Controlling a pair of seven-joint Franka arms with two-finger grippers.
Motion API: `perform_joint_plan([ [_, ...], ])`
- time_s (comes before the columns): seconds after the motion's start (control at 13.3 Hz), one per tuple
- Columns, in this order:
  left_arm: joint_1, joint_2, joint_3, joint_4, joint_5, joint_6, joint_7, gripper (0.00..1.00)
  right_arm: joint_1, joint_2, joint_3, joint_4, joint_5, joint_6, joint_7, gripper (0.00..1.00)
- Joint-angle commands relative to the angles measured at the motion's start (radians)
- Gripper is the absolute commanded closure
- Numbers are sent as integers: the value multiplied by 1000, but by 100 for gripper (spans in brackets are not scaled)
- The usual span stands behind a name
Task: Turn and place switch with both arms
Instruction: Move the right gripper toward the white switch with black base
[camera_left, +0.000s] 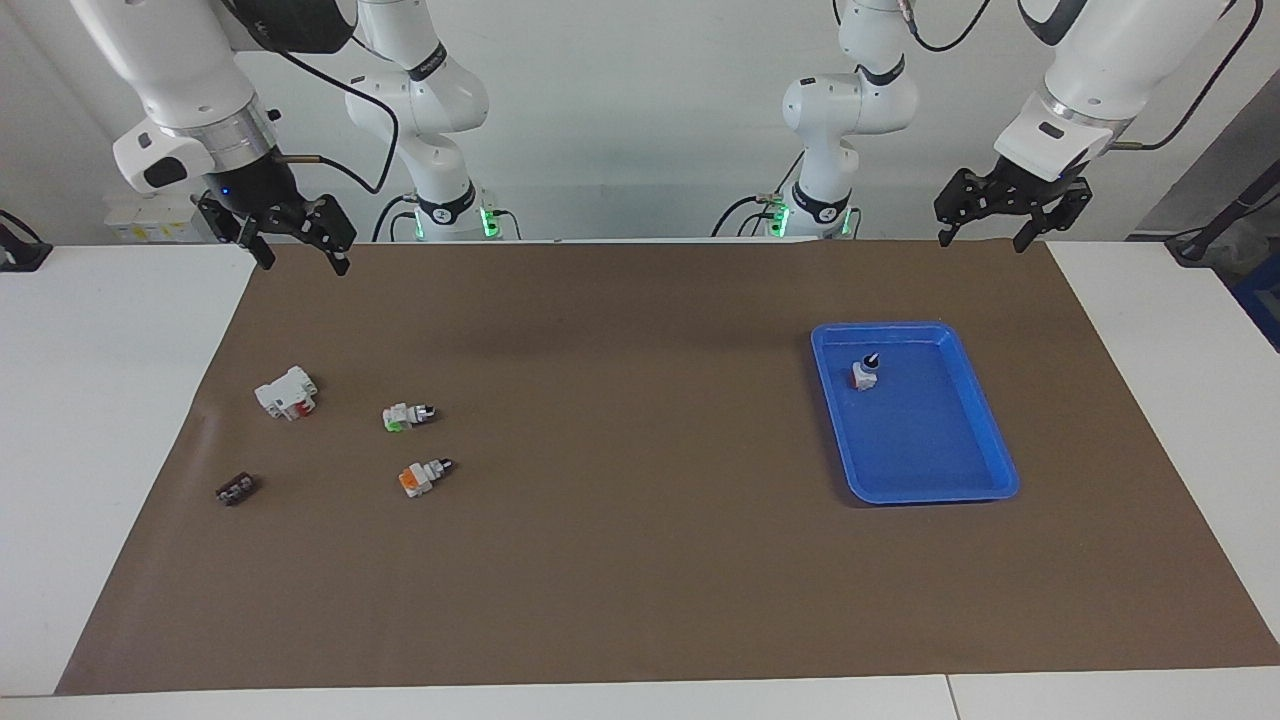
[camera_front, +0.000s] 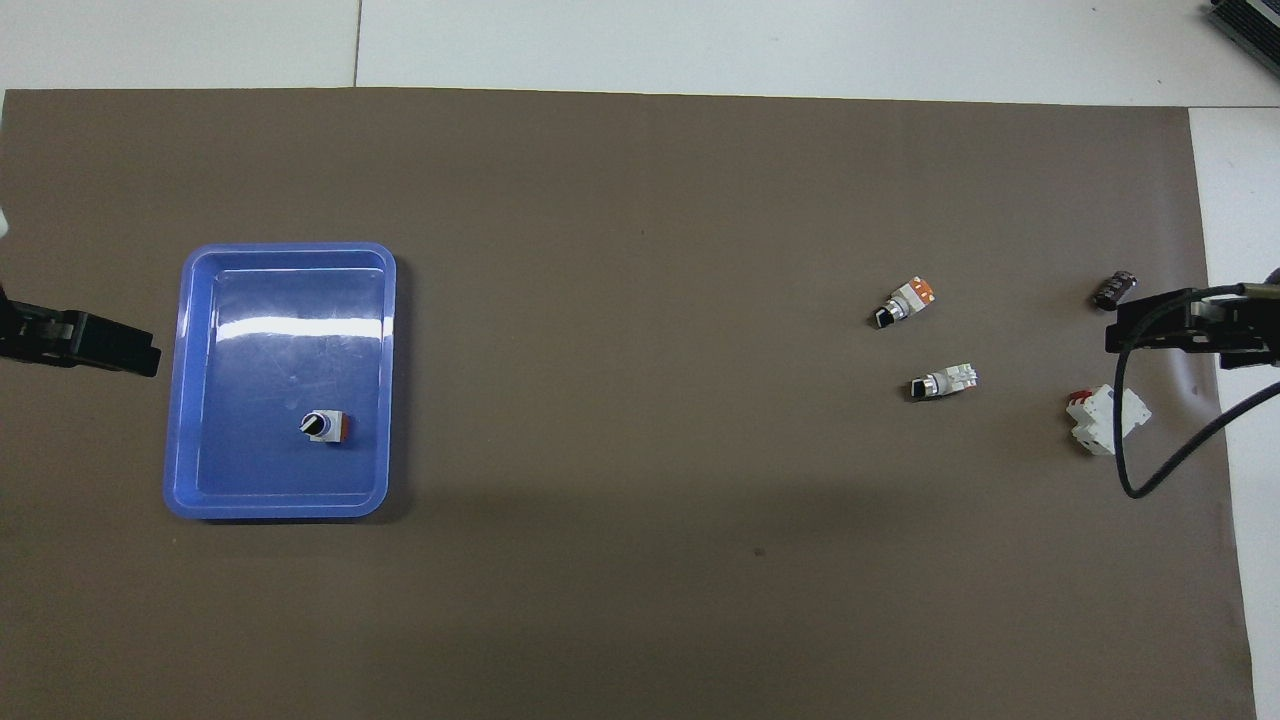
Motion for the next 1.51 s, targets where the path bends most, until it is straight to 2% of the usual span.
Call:
perform_joint_plan([
  [0.0, -10, -20, 3, -25, 11, 39, 9, 0, -7, -26, 4, -31, 11, 10, -14, 0],
  [0.23, -10, -15, -2, -20, 7, 42, 9, 0, -20, -34, 3, -40, 11, -29, -5, 0],
  [0.3, -10, -12, -2, -16, 7, 48, 10, 0, -26, -54, 3, -83, 8, -12, -4, 0],
  [0.45, -6, 4, -2, -13, 9, 62, 12, 0, -26, -98, 3, -195, -1, 125, 22, 0],
  [0.68, -7, 26, -4, 12, 3, 57, 16, 0, -26, -95, 3, -233, -4, 160, 183, 0],
  [0.83, -12, 15, -5, -16, 3, 68, 16, 0, -21, -85, 3, -298, -6, 251, 338, 0],
  [1.13, 11, 3, 6, -28, 3, 48, 12, 0, 12, 18, 6, -408, -6, 457, 707, 0],
  [1.43, 26, 3, 4, -28, 3, 48, 12, 0, 16, 122, 6, -445, 12, 589, 949, 0],
])
